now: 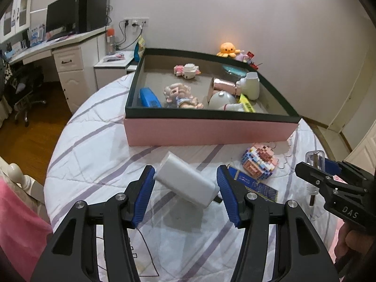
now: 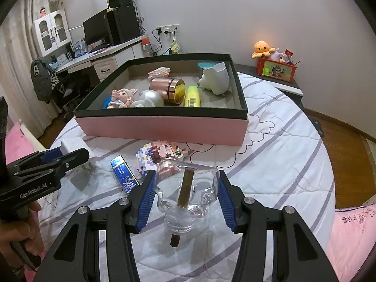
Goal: Organize rigid objects
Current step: 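Grasp the white cube with the left tool while the right tool lifts the glass bottle, then carry the white cube and glass bottle into the box and open both tools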
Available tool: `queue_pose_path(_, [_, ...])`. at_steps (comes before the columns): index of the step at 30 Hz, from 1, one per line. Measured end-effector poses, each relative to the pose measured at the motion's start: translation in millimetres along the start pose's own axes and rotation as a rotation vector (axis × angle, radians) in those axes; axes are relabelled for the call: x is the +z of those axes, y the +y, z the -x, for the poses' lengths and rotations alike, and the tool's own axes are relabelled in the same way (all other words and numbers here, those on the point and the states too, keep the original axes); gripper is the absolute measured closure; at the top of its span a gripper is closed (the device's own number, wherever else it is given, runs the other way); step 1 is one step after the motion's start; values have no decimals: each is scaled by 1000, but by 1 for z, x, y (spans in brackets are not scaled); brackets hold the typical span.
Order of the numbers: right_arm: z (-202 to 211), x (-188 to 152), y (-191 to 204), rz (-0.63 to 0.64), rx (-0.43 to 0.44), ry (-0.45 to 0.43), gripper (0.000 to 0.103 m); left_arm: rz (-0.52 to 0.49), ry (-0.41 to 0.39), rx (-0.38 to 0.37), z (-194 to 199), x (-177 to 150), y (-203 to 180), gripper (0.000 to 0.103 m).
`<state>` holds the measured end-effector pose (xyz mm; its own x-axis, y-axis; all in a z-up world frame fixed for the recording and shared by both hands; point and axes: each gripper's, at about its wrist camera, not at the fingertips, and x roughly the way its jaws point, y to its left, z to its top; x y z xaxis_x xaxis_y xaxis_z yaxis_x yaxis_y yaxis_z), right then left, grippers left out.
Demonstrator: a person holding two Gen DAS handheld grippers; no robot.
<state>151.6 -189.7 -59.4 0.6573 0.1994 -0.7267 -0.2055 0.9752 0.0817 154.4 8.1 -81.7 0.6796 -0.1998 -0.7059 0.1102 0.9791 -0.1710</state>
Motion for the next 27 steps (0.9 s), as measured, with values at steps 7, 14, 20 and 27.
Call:
queue_pose_path(7, [10,11,4,14,9,-37,51,-19,-49,-5,19,12,-3,50])
queue_pose_path(14, [17,24,8,34,22,-66,51,-18,-72,-6,27,21,-1,50])
queue_pose_path(20, [22,37,12,52,30,-94,51,-30,-110,-7,38,34,-2,50])
queue_pose_path(27, [26,70,15,79,29,-152,51,-54,-185,-8,49,69,-7,50])
